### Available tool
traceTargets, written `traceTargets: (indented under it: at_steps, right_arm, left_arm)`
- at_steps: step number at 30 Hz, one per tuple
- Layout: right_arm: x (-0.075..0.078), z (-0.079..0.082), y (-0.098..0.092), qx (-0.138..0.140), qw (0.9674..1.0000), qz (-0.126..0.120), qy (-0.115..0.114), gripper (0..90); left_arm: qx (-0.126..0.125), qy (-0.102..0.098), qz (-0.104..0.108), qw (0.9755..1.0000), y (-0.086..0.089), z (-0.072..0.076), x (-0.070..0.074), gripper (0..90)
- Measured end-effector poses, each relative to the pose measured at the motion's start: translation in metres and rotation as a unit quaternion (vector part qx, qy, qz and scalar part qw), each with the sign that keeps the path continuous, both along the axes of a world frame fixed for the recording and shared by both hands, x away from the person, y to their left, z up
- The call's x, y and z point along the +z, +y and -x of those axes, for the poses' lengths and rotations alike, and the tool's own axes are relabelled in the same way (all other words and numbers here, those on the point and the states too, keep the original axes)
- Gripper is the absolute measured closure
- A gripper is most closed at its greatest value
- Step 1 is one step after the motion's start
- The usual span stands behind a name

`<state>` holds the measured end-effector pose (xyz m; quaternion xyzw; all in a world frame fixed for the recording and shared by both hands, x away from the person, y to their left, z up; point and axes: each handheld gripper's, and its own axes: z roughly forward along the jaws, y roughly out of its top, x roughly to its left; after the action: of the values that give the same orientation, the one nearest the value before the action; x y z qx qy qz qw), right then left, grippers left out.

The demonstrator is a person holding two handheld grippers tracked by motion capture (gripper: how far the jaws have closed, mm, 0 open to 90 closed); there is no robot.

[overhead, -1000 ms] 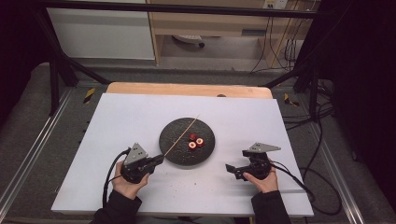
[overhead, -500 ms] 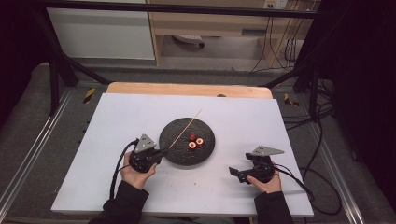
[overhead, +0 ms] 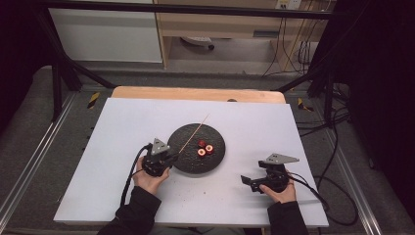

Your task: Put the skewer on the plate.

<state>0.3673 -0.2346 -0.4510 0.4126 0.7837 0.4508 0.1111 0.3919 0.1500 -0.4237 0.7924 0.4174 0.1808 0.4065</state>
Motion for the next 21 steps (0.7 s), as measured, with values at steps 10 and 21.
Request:
traceTargets:
  at_steps: [10, 21]
  right_arm:
    - [-0.001, 0.0, -0.001, 0.001, 1.0, -0.001, 0.0, 1.7]
    - [-0.001, 0.0, -0.001, 0.001, 1.0, 0.0, 0.002, 1.9]
  left_arm:
    - [0.011, 0.018, -0.023, 0.9995, -0.014, -0.003, -0.008, 88.1]
    - [0.016, 0.036, -0.042, 0.9983, -0.024, -0.009, -0.013, 88.1]
